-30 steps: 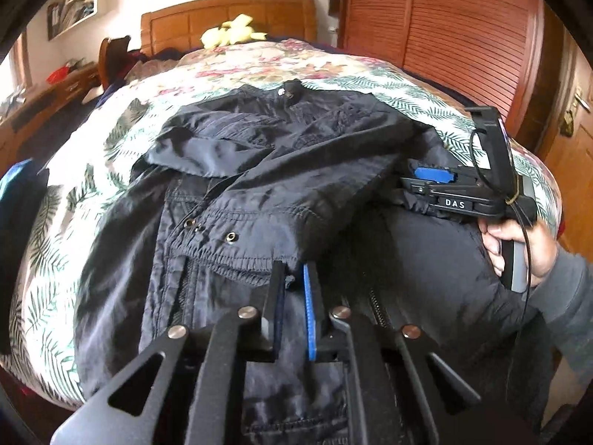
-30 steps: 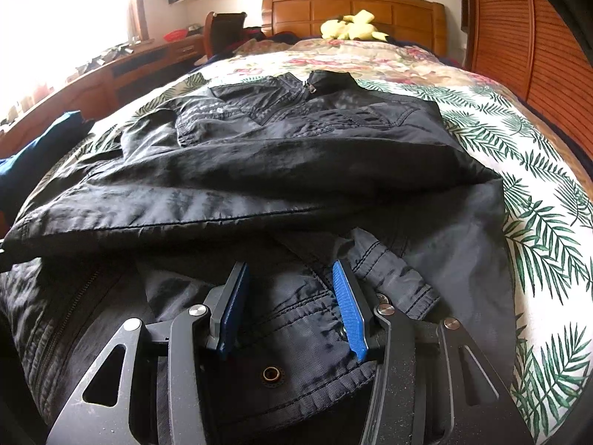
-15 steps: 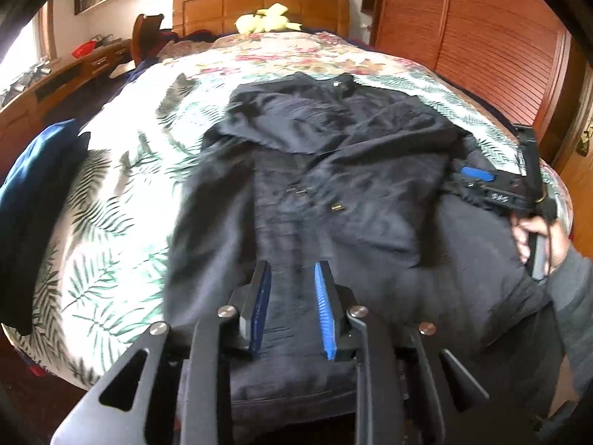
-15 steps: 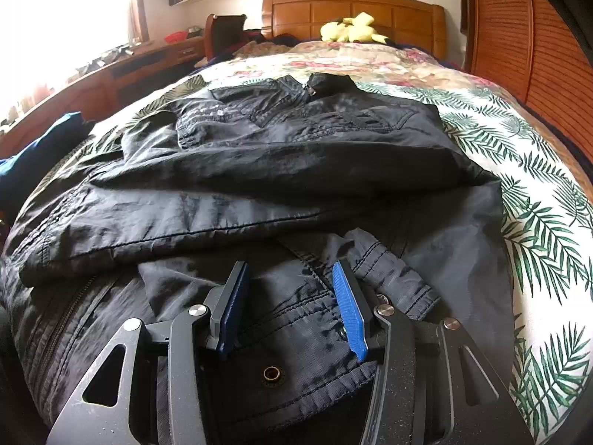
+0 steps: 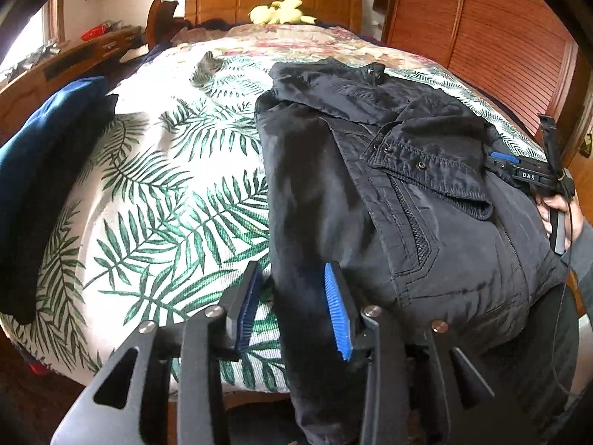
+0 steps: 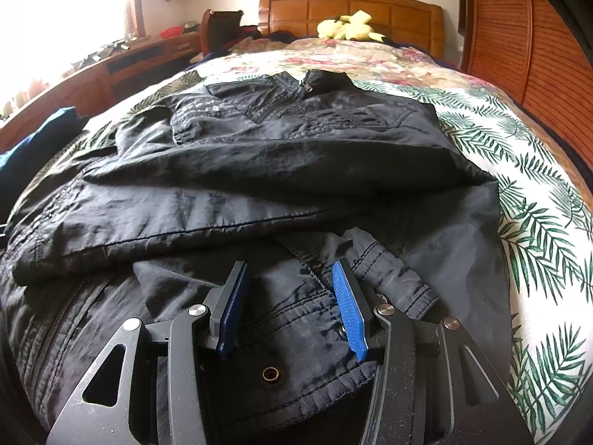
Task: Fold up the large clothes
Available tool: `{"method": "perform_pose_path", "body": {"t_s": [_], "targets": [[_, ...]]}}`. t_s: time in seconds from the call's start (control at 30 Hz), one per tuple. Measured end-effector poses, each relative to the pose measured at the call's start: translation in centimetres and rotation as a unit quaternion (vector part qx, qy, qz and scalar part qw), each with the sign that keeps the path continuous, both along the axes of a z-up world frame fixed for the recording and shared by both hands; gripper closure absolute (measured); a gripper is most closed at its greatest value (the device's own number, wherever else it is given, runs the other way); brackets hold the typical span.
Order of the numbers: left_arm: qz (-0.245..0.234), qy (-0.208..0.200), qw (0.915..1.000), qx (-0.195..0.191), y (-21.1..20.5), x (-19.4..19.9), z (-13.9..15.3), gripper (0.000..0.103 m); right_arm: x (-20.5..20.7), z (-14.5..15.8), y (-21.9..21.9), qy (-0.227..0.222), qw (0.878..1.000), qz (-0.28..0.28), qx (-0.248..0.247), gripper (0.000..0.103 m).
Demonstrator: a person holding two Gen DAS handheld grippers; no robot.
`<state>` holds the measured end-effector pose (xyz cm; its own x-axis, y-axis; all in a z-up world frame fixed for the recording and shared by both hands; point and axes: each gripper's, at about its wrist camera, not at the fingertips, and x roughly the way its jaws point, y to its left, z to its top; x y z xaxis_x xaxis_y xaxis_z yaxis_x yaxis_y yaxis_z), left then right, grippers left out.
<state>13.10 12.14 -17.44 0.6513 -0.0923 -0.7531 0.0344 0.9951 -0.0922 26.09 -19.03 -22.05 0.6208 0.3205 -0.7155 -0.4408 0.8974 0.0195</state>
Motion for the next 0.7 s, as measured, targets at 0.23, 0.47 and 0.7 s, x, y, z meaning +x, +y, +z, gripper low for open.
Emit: {"method": "perform_pose_path", "body": {"t_s": [0.23, 0.47, 0.7], "targets": [[0.008, -0.005, 1.0000, -0.003, -0.2, 0.5, -0.4, 0.065, -0.7, 0.5, 0.3, -0.013, 0.999, -0.026, -0.037, 0.054], [0.015, -0.011, 0.9998, -0.004, -0.3, 0.5, -0.5, 0.063, -5.8, 2.4, -3.4, 0.011, 0.999, -0.043, -0.001, 0.053], [0.027, -0.017, 0.9995, 0.007, -0.6, 0.1, -0.6, 0.062, -9.7, 2.4, -9.2, 0.043, 0.995, -0.083, -0.016, 0.043]]}}
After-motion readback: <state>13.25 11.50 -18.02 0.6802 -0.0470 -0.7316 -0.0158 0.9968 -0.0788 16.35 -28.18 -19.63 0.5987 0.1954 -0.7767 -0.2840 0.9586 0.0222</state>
